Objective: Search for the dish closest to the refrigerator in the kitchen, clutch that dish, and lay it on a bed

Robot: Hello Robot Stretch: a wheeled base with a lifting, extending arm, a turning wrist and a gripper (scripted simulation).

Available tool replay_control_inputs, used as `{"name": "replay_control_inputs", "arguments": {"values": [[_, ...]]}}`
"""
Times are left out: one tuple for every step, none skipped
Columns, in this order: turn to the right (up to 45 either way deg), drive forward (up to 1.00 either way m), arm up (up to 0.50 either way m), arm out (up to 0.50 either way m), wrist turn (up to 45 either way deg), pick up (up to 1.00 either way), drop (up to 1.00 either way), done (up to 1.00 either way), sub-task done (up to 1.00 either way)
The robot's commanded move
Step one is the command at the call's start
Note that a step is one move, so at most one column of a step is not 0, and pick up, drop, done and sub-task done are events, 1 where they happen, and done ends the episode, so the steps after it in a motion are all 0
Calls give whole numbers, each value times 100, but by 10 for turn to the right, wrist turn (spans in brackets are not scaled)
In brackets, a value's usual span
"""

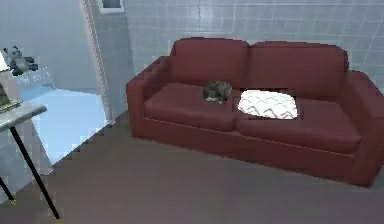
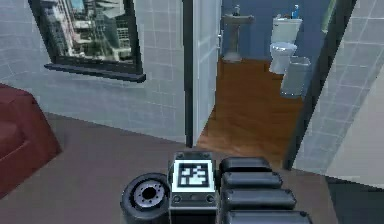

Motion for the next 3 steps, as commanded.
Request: {"name": "replay_control_inputs", "arguments": {"values": [[0,100,0,0,0,0,0,0,0],[0,10,0,0,0,0,0,0,0],[-450,0,0,0,0,0,0,0,0]]}}
